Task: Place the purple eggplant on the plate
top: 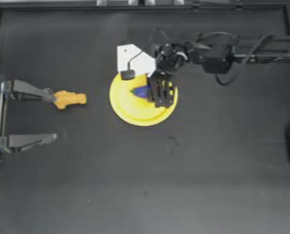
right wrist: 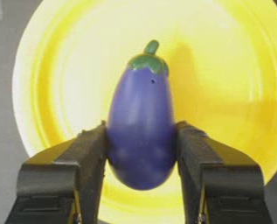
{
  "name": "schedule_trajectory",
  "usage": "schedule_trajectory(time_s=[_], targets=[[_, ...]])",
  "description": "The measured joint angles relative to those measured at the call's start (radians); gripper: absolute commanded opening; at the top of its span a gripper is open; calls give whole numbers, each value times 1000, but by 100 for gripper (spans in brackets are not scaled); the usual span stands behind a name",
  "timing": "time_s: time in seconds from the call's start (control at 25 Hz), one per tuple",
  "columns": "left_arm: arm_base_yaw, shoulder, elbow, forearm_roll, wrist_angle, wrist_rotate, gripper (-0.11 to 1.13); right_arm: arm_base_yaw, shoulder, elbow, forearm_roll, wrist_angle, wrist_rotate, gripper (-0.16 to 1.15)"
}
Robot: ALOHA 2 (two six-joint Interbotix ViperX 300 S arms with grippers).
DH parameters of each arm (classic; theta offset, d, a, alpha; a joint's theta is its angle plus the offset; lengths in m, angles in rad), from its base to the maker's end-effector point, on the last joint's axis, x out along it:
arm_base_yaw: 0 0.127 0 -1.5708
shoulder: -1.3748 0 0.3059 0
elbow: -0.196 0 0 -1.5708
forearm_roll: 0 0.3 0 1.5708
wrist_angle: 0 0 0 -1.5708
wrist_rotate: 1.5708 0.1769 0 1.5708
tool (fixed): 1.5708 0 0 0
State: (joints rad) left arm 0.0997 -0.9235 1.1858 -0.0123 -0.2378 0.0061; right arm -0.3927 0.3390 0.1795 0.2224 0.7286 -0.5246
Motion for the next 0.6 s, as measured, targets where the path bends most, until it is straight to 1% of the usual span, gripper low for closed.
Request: schedule_trajectory(time_s=[0.08,0.12,0.2,0.36,0.44,0.52,0.6], targets=[[0,0,0,0,0,0,103,0,8,-8,0,0,0,27],[0,0,0,0,0,0,103,0,11,-11,2,0,0,33],[0,0,0,0,0,0,103,0,14,-17,0,-2,0,47],[0,0,0,0,0,0,103,-2,23,-20,2,0,0,80],[0,0,2,0,0,-2,103,0,26,-20,2,2,0,93],[0,0,3,0,0,-2,103,0,28,-20,5,6,0,102],[0,0,3,-2,0,-2,103,0,28,-20,11,9,0,103]])
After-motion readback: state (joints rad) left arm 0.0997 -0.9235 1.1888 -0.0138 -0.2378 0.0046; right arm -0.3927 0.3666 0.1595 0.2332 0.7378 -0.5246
